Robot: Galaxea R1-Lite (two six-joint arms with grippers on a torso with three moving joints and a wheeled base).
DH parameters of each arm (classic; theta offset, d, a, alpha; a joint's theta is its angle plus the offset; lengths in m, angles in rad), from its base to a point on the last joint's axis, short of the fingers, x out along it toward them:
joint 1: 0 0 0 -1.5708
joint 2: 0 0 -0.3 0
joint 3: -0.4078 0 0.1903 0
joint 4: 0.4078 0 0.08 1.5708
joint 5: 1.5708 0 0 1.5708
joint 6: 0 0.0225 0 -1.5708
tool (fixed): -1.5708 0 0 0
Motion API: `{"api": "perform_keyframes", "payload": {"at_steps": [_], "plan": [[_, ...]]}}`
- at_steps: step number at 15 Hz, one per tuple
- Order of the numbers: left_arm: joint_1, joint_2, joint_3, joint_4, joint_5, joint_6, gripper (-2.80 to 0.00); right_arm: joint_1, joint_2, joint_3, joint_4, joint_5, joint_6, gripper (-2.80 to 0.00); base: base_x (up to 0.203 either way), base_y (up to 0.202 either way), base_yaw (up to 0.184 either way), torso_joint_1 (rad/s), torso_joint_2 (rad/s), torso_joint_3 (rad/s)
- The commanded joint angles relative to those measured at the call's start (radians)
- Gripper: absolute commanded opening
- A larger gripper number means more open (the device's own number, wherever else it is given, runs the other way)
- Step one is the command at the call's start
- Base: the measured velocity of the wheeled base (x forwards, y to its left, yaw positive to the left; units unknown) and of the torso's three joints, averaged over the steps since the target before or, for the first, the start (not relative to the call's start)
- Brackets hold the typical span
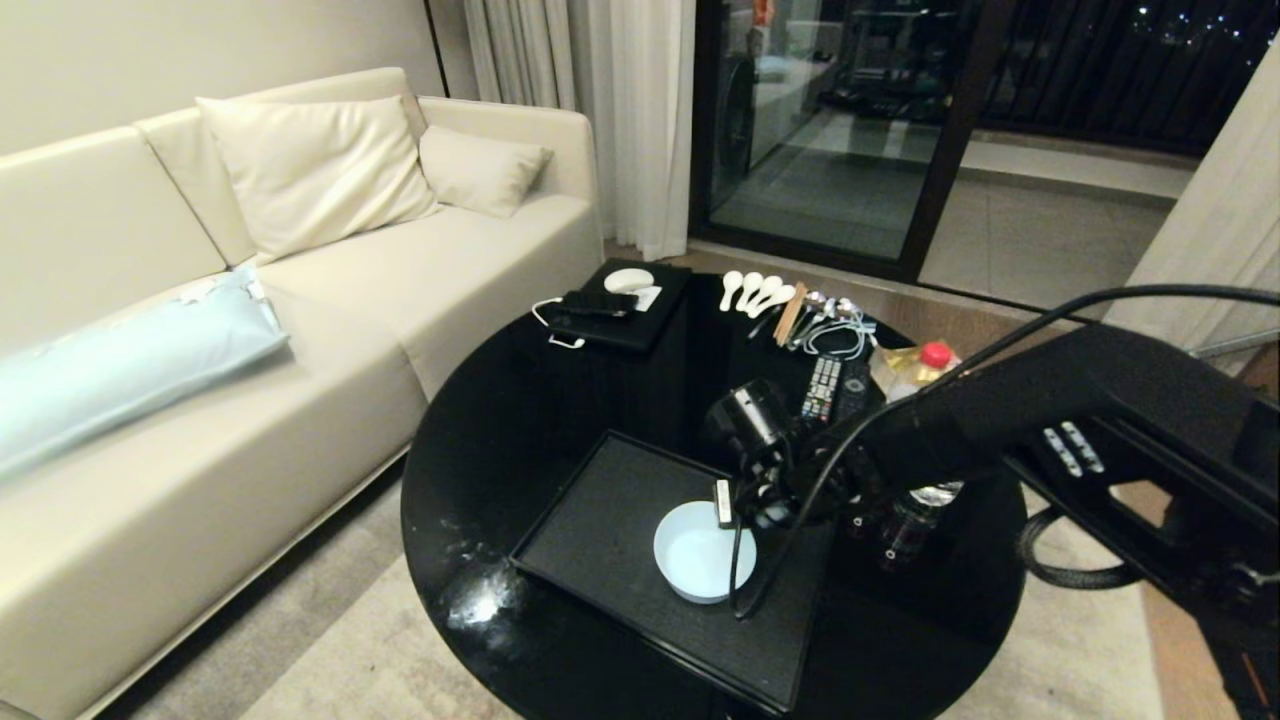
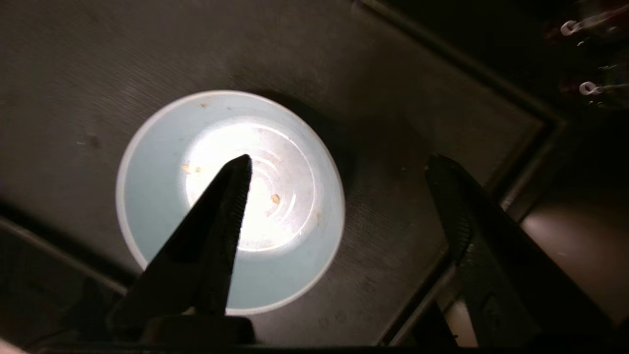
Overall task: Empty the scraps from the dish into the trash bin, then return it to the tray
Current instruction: Put the bowl back to the table
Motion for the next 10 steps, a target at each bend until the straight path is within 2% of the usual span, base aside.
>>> {"api": "perform_keyframes", "payload": {"at_steps": [1, 7, 8, 10], "plan": [[0.0, 0.0, 0.0, 0.0, 0.001, -0.001, -2.8, -0.001, -0.129, 0.048, -0.002, -0.003, -0.003, 0.0, 0.0, 0.0, 0.0, 0.0, 0.0, 0.0], [0.0, 0.0, 0.0, 0.0, 0.001, -0.001, -2.8, -0.002, -0.449, 0.38, -0.067, -0.003, -0.026, 0.0, 0.0, 0.0, 0.0, 0.0, 0.0, 0.0], [0.0, 0.0, 0.0, 0.0, 0.001, -0.001, -2.8, -0.002, -0.497, 0.439, -0.083, -0.003, -0.027, -2.8, 0.0, 0.0, 0.0, 0.0, 0.0, 0.0], [0.0, 0.0, 0.0, 0.0, 0.001, 0.0, -2.8, -0.002, -0.579, 0.566, -0.137, -0.003, -0.025, -2.8, 0.0, 0.0, 0.0, 0.0, 0.0, 0.0]]}}
